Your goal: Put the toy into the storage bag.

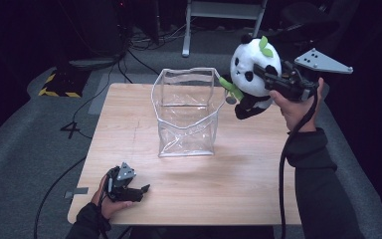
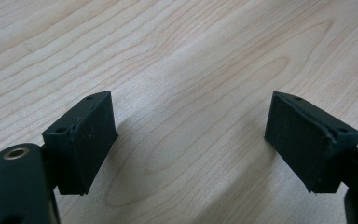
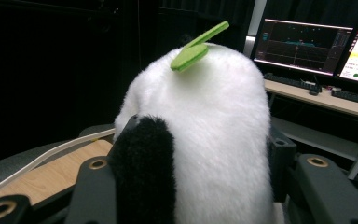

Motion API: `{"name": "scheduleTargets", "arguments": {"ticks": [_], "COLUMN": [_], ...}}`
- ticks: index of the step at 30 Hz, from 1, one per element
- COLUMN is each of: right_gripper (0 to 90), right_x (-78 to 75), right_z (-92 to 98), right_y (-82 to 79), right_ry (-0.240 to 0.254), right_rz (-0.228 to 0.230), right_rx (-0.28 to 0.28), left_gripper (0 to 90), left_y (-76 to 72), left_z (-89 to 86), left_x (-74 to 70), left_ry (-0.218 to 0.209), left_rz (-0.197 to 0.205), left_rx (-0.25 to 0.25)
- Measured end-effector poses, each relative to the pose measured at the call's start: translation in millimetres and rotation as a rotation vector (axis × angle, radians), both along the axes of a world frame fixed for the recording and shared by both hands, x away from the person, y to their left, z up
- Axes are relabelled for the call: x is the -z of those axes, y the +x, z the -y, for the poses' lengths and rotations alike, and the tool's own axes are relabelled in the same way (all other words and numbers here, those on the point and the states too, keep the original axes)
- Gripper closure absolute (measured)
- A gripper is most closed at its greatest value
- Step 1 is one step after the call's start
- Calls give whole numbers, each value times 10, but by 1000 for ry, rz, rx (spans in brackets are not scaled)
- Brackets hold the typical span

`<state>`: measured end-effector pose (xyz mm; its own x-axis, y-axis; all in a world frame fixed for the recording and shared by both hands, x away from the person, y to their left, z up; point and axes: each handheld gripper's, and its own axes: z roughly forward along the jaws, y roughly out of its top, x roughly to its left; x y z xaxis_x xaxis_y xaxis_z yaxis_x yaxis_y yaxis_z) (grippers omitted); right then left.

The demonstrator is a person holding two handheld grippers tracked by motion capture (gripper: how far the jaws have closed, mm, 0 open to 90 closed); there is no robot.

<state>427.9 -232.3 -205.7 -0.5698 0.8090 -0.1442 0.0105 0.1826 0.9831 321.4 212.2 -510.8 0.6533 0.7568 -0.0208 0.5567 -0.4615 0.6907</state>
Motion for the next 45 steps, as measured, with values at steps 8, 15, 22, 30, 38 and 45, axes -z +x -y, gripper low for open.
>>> {"name": "scheduleTargets", "arguments": {"ticks": [8,15,22,30,38,45], "right_gripper": [468,468,468,467,468,468], "right_x": [-49,-87,-123,-173,-160,-146], "right_z": [-69,-126,-214,-359,-515,-650], "right_y": [-5,-7,-12,-25,18,35], "right_ry": [4,14,7,9,6,7], "right_rz": [12,17,21,27,17,15], "right_rx": [-12,-25,-38,-64,-89,-113], "left_gripper": [165,165,166,168,168,169], "left_y": [0,-1,-5,-8,-9,-11], "left_z": [0,1,1,-1,0,-1], "left_x": [0,0,0,-1,-1,-1], "left_ry": [0,0,0,3,3,4], "left_rz": [0,1,0,3,3,5], "left_rx": [0,-1,-4,-3,-3,-3]}}
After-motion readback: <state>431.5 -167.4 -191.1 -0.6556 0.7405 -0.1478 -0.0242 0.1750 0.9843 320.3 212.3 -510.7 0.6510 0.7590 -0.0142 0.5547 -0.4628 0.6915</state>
